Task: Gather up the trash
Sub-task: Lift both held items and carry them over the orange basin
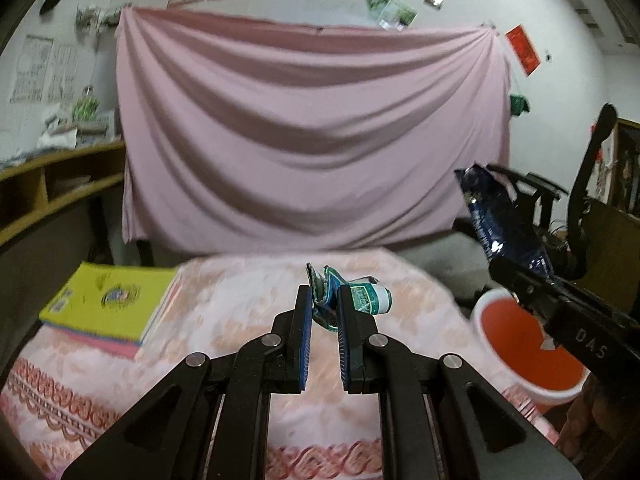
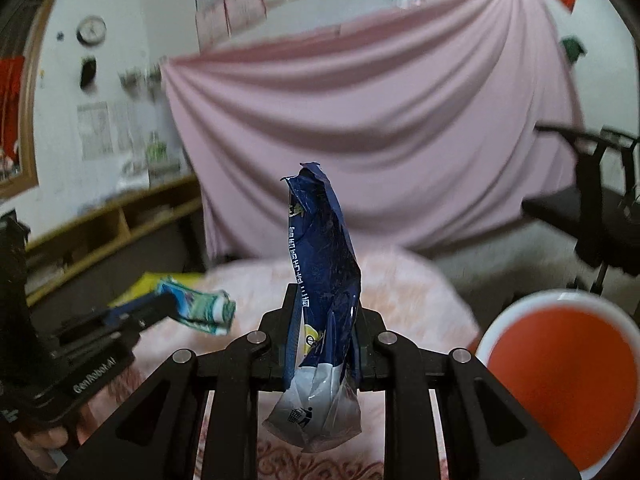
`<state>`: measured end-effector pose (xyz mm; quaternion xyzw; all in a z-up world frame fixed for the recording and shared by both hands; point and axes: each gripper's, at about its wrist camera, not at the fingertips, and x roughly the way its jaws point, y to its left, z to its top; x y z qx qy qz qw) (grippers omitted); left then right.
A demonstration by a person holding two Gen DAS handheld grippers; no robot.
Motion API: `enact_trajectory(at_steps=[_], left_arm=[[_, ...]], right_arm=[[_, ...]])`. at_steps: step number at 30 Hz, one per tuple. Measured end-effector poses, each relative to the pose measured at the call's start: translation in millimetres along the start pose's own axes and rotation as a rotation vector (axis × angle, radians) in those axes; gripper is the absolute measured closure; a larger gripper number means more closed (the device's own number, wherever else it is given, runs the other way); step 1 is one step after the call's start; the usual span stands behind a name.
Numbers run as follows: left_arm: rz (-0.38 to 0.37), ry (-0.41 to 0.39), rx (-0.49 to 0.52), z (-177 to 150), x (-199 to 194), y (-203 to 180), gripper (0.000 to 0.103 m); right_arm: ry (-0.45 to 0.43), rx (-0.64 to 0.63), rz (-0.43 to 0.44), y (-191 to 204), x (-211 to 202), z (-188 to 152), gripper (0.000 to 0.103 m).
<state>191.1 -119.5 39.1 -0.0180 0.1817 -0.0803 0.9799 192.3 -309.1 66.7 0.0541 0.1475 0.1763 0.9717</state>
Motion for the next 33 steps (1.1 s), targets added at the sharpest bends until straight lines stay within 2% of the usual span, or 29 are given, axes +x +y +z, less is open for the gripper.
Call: enact_trajectory(at_steps=[6, 10, 13, 20, 29, 33], left_arm=[[-0.047, -0.165, 0.056, 21.3, -22.0, -31.6, 0.094], [-0.087, -0.258, 0.104, 30.6, -34.8, -54.7, 0.094], [-0.116, -0.297, 0.133, 35.3, -40.8, -69.8, 0.094], [-0.187, -0.303, 0.192, 40.1, -37.2, -106.8, 0.094], [-0.248, -0.258, 0.24, 38.1, -14.2, -150.0, 0.094], [-0.27, -0.206, 0.252, 37.8, 1.0, -166.4, 0.094]], right_arm=[[-0.217, -0.05, -0.085, -4.1, -39.7, 12.9, 0.084], [-0.304, -0.065, -0.144, -7.9, -54.6, 17.7, 0.084], [-0.35, -0.069, -0.189, -16.0, -66.0, 19.9, 0.084], [-0.366, -0.046, -0.283, -39.9, -77.4, 21.1, 0.083], [-0.316, 0.03, -0.361, -80.1, -83.0, 13.5, 0.083], [-0.264, 0.063, -0.381, -94.5, -78.6, 8.3, 0.083]])
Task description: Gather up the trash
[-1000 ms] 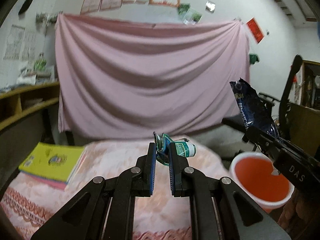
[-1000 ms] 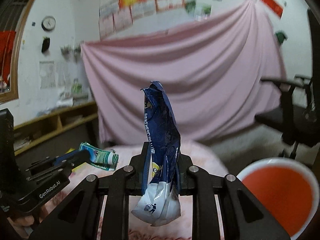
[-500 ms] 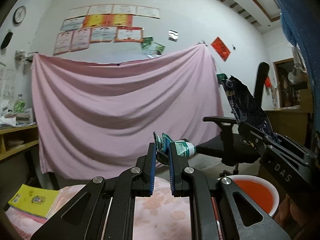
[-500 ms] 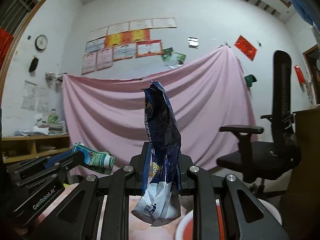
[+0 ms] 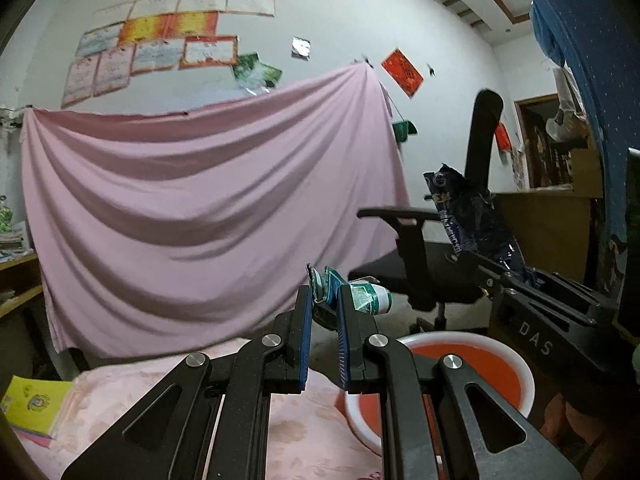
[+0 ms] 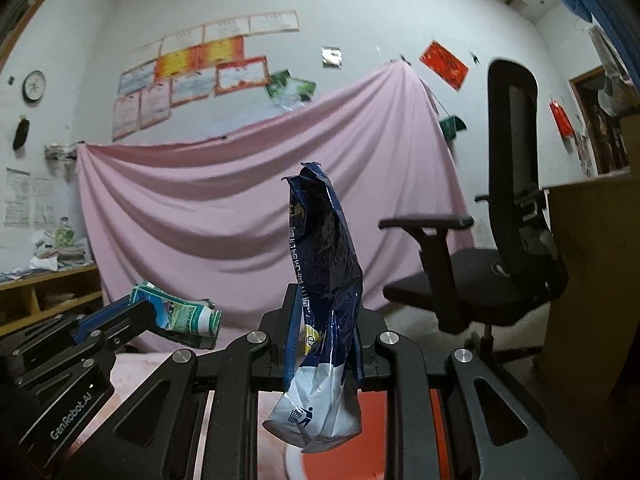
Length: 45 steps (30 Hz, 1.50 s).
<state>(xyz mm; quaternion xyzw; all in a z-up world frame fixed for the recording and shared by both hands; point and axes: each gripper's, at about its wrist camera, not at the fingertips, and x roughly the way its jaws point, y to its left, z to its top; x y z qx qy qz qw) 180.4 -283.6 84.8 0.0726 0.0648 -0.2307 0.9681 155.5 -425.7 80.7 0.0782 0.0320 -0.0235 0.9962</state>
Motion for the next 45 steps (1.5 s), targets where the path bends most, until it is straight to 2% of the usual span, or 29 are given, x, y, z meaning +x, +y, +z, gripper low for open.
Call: enact_trajectory(at_steps=[16, 19, 22, 25, 30, 33, 37, 39, 40, 41, 43, 45], left_arm=[[-0.114, 0.295, -0.103, -12.6, 65.8, -9.2, 0.092], [-0.13, 0.345, -0.147, -14.6, 75.8, -4.1, 0.089], [-0.139, 0.38, -0.18, -16.5, 78.8, 0.4, 0.079], [-0.137, 0.383, -0.204, -17.2, 76.5, 5.2, 0.074], [-0.105, 0.377, -0.224, -18.1, 68.4, 13.1, 0.072], [-0.074, 0.354, -0.249, -19.5, 56.7, 22.9, 0.061], [-0.024, 0.306, -0.28, -19.1, 37.9, 39.0, 0.056], [0.009, 0.277, -0.294, -18.9, 26.7, 48.3, 0.046], [0.025, 0.259, -0.307, -19.4, 19.5, 54.4, 0.044], [0.035, 0.249, -0.316, -20.0, 14.3, 58.9, 0.043], [0.057, 0.236, -0.334, -22.2, 2.0, 70.0, 0.037], [0.087, 0.215, -0.344, -23.6, -10.4, 79.9, 0.019]], right_arm=[[0.203, 0.08, -0.05, -32.6, 30.6, -25.5, 0.083], [0.233, 0.092, -0.058, -37.1, 34.6, -29.5, 0.083], [0.257, 0.108, -0.067, -41.6, 37.9, -32.2, 0.081], [0.276, 0.125, -0.07, -45.3, 39.9, -35.3, 0.069], [0.28, 0.118, -0.072, -43.1, 39.8, -35.2, 0.067], [0.273, 0.115, -0.069, -41.0, 38.7, -33.2, 0.06], [0.247, 0.096, -0.066, -33.5, 31.9, -28.2, 0.056], [0.226, 0.082, -0.064, -27.8, 26.3, -24.9, 0.053], [0.216, 0.078, -0.064, -25.4, 23.9, -23.7, 0.047], [0.197, 0.075, -0.061, -21.7, 19.3, -21.8, 0.034], [0.162, 0.074, -0.046, -15.6, 11.5, -18.5, 0.024], [0.141, 0.062, -0.032, -8.5, 5.7, -15.6, 0.023]])
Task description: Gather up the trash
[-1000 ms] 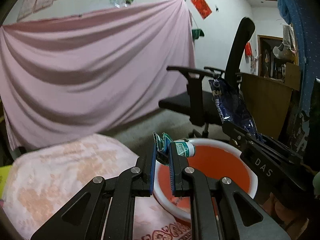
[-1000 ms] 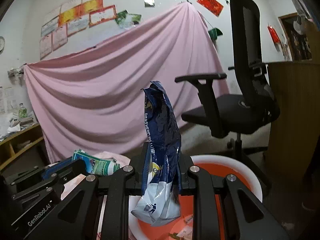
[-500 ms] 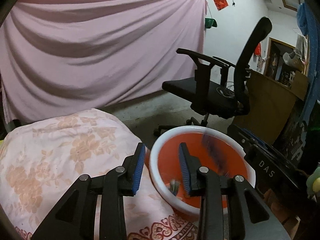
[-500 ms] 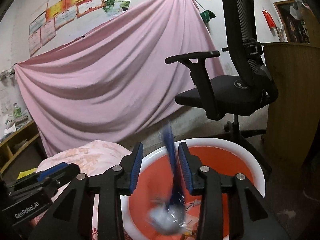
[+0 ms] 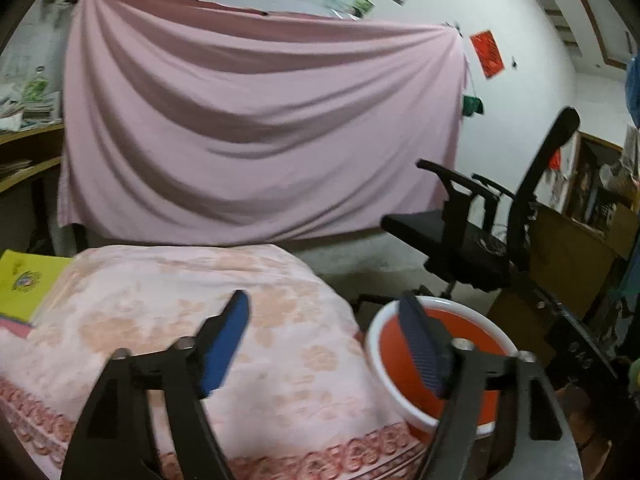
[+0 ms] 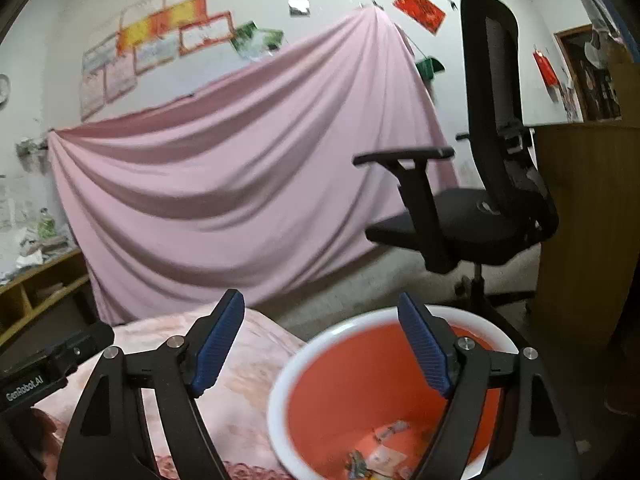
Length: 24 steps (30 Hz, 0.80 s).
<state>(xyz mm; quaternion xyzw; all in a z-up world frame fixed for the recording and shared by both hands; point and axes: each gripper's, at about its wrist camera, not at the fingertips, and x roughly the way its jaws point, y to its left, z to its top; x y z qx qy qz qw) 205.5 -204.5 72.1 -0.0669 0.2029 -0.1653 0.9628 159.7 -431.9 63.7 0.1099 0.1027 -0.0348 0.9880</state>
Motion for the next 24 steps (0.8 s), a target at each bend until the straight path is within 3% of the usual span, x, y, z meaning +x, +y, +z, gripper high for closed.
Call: enact_trajectory(at_steps=[4, 6, 7, 16, 24], left_arm=[[0.039, -0.07, -0.021, -7.4, -28.9, 22.6, 0.005], [0.059, -0.085, -0.02, -12.7, -39.6, 31.2, 0.004], [0.071, -0.09, -0.017, -15.4, -44.8, 35.1, 0.003], [0.148, -0.106, 0.027, -50.0, -86.5, 57.0, 0.003], [0.17, -0.13, 0.075, -73.4, -109.8, 55.0, 0.003]], right_arm=[[-0.033, -0.054, 0.031, 16.8, -14.7, -3.8, 0.017], [-0.046, -0.072, 0.054, 25.2, -23.8, -8.1, 0.009], [-0.05, -0.075, 0.063, 28.0, -27.1, -9.7, 0.001], [-0.057, -0.113, 0.112, 52.6, -63.2, -30.7, 0.0], [-0.038, -0.162, 0.109, 63.8, -88.0, -49.5, 0.0]])
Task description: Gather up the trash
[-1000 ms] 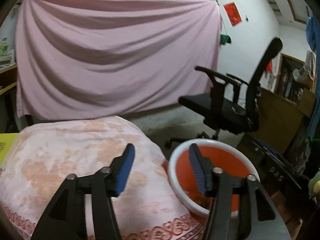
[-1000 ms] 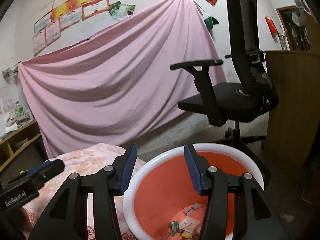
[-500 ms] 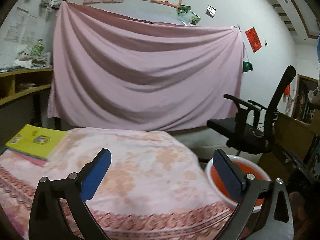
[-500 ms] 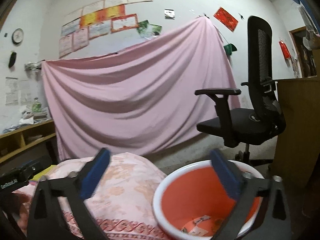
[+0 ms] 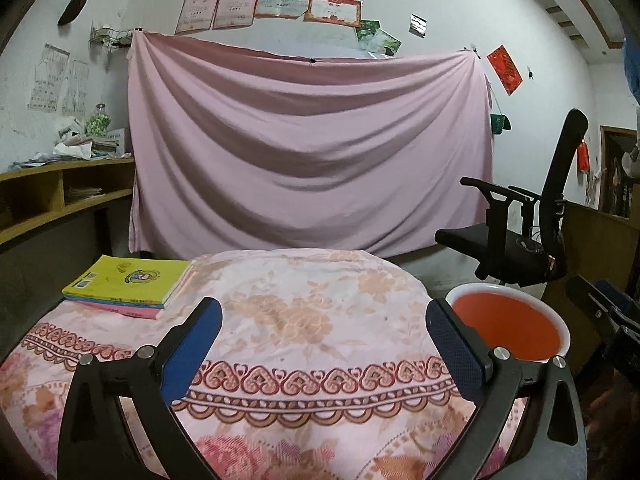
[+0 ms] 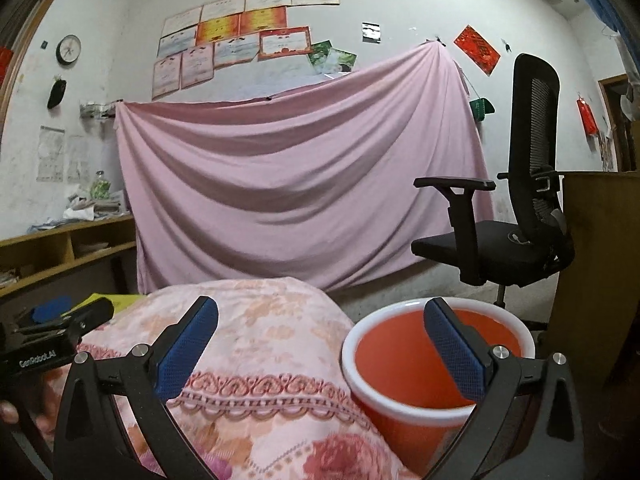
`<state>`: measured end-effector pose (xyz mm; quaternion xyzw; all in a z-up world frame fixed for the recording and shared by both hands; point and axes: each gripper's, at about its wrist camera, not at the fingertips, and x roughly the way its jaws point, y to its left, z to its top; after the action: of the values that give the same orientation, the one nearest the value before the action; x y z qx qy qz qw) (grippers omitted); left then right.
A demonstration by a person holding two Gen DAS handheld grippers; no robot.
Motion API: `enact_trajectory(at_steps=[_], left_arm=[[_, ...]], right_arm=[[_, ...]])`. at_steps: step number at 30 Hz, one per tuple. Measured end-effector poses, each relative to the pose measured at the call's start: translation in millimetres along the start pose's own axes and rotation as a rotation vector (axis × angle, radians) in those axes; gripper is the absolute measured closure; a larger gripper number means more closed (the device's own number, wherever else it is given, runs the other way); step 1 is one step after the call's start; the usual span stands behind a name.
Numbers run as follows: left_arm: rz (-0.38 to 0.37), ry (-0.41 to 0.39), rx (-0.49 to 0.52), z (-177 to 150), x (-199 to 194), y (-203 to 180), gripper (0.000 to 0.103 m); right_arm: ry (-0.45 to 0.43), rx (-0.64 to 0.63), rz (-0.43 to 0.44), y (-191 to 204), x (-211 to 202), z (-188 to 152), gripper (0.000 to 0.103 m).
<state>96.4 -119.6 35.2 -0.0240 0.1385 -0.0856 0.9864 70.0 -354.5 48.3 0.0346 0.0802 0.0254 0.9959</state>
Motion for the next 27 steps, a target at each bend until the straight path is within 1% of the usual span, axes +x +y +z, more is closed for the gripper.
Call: enact_trajectory(at_steps=[6, 27], left_arm=[[0.003, 0.003, -0.002, -3.7, -4.0, 0.2, 0.003], [0.012, -0.002, -0.002, -4.2, -4.6, 0.4, 0.003]], right_arm=[[-0.003, -0.001, -0.013, -0.5, -2.2, -0.8, 0.0], [0.0, -0.011, -0.007, 2.0, -4.2, -4.0, 0.0]])
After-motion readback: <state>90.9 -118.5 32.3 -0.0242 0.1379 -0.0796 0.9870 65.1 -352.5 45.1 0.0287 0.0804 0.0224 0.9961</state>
